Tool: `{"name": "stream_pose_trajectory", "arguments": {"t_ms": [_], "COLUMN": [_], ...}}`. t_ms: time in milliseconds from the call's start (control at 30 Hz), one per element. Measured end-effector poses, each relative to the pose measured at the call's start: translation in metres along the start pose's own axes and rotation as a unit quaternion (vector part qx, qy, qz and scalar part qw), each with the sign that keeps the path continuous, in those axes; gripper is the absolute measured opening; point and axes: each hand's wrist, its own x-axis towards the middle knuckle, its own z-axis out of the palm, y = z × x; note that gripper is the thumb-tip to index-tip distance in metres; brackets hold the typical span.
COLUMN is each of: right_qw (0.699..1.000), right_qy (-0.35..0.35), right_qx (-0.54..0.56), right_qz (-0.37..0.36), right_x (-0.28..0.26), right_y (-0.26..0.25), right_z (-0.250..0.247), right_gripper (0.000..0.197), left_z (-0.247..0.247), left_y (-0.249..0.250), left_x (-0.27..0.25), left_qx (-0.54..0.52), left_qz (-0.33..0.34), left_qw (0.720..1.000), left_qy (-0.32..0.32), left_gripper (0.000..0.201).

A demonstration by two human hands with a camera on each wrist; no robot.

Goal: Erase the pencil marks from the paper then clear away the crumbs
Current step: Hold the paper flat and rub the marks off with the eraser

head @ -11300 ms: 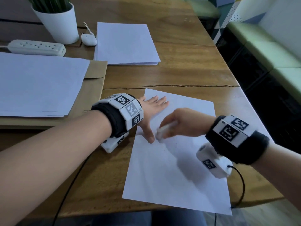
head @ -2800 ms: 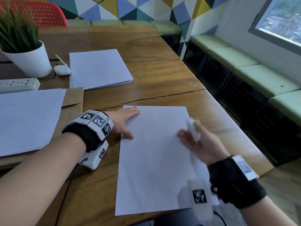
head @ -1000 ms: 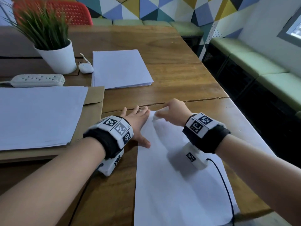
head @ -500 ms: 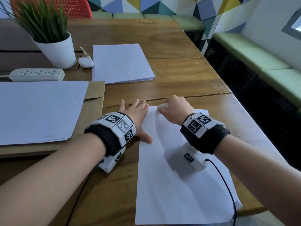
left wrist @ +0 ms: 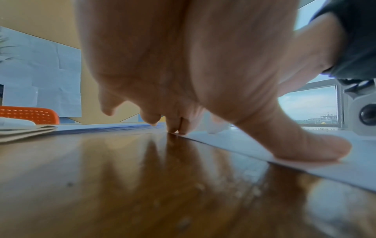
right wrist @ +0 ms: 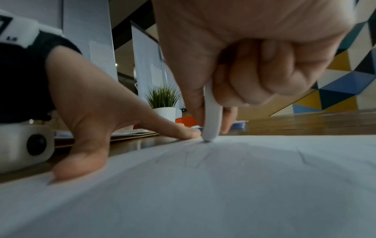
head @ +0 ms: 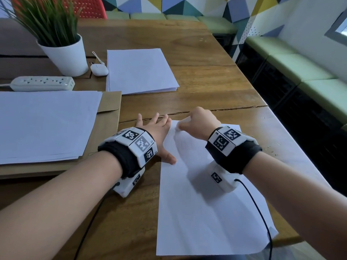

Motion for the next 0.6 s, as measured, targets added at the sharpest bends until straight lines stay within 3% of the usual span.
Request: {"name": "stream_pose_trajectory", "arguments": {"t_ms": [133, 267, 367, 467, 600], "right_qw": [0.997, 1.000, 0.998, 0.995, 0.989], "right_qy": [0.061, -0.014, 0.028, 0.062, -0.021], "right_qx": [-0.052, -0.001, -0.047, -0.072, -0.068], "right_qz": [0.002, -0.016, 0.019, -0.042, -0.127], "right_x": [-0.0018, -0.0029, -0.0017, -0.0034, -0.0053], "right_y": [0.0008, -0.0054, 0.0013, 0.0019, 0.0037], "right_z": [-0.0030, 0.0015, -0.0040, -0.0028, -0.0008], "right_gripper": [0.028, 0.038, 0.028, 0.023, 0.026], "left_z": [0.0014, 0.0014, 0.0026, 0.0036, 0.0036], "left_y": [-0.0016, -0.0014, -0.0035, -0.0031, -0.0028], "left_x": [0.0017, 0.0011, 0.0036, 0.0030, 0.0021], "left_qx": [0.002, -0.006, -0.011, -0.001, -0.006], "left_qz": [0.002, 0.003, 0.001, 0.006, 0.004], "left_qw": [1.000, 1.000, 1.000, 1.000, 1.000], "left_qy": [-0.006, -0.003, -0.011, -0.012, -0.004], "left_gripper": [0.131, 0.130, 0.132, 0.131, 0.128]}}
